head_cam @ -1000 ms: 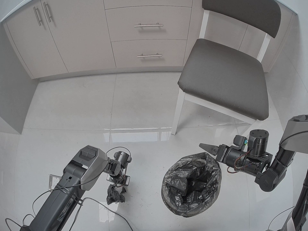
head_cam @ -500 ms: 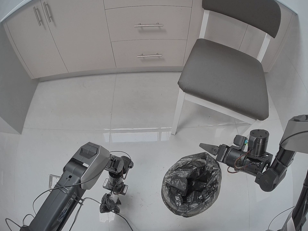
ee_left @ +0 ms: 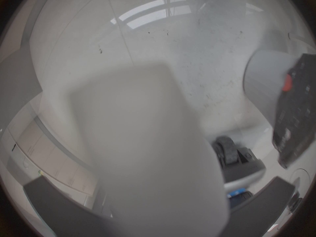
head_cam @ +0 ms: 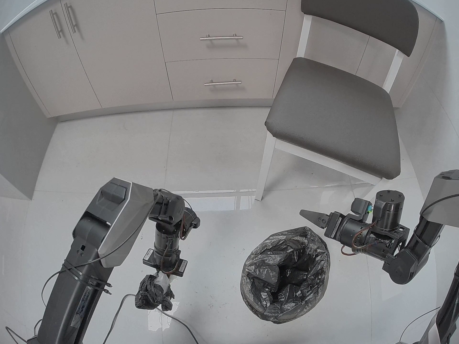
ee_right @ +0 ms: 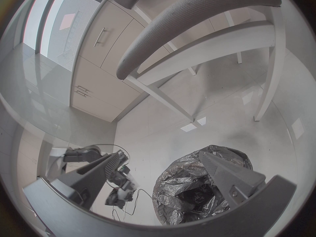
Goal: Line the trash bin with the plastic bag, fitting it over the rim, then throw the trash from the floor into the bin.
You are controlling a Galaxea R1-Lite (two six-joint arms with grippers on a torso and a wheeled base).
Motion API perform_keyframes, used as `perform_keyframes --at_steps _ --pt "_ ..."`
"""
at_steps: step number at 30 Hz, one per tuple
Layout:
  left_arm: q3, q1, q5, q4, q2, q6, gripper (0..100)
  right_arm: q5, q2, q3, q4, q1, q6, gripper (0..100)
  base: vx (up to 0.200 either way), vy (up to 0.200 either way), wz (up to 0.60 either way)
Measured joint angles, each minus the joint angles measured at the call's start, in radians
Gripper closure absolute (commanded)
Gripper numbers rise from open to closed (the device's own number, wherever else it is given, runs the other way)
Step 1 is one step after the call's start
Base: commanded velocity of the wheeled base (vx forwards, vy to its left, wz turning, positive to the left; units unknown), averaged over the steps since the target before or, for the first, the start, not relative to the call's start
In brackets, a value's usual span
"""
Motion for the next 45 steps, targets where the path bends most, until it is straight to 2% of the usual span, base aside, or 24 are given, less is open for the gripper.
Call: perform_keyframes --at_steps 4,8,11,14,16,22,27,32,34,36,41,45 --pt "0.001 -0.009 -0.101 0.152 -0.096 -0.087 100 0.0 -0.005 0.003 0.0 0.0 0.0 0 0.0 0.0 0.0" --pt "0.001 -0.018 -0.232 0.225 -0.172 -0.251 100 0.0 -0.008 0.005 0.0 0.003 -0.001 0 0.0 0.0 0.0" --pt "0.0 -0.02 -0.371 0.233 -0.229 -0.397 100 0.0 -0.01 0.006 0.0 0.005 -0.002 0 0.0 0.0 0.0" --pt "0.0 -0.022 -0.457 0.201 -0.266 -0.503 100 -0.001 -0.011 0.007 0.0 0.005 -0.003 0 0.0 0.0 0.0" --pt "0.001 -0.024 -0.484 0.137 -0.288 -0.569 100 -0.001 -0.012 0.007 0.0 0.005 -0.003 0 0.0 0.0 0.0" --pt "0.0 -0.05 -0.493 -0.101 -0.315 -0.777 100 -0.001 -0.022 0.008 0.0 0.003 -0.004 0 0.0 0.0 0.0" --pt "0.0 -0.145 -0.477 -0.187 -0.307 -0.83 100 -0.001 -0.037 0.009 -0.001 0.001 -0.004 0 0.0 0.0 0.0" --pt "0.001 -0.229 -0.42 -0.244 -0.288 -0.814 100 -0.001 -0.056 0.011 -0.001 0.0 -0.004 0 0.0 0.0 0.0" --pt "0.001 -0.259 -0.393 -0.265 -0.279 -0.783 100 -0.001 -0.066 0.013 -0.001 0.0 -0.004 0 0.0 0.0 0.0" --pt "0.001 -0.294 -0.327 -0.289 -0.267 -0.725 100 -0.001 -0.082 0.017 -0.001 0.0 -0.005 0 0.0 0.0 0.0" --pt "0.001 -0.336 -0.231 -0.342 -0.251 -0.644 100 -0.001 -0.113 0.024 -0.001 -0.001 -0.007 0 0.0 0.0 0.0" --pt "0.0 -0.378 -0.215 -0.383 -0.244 -0.619 100 -0.001 -0.141 0.029 -0.001 0.0 -0.008 0 0.0 0.0 0.0"
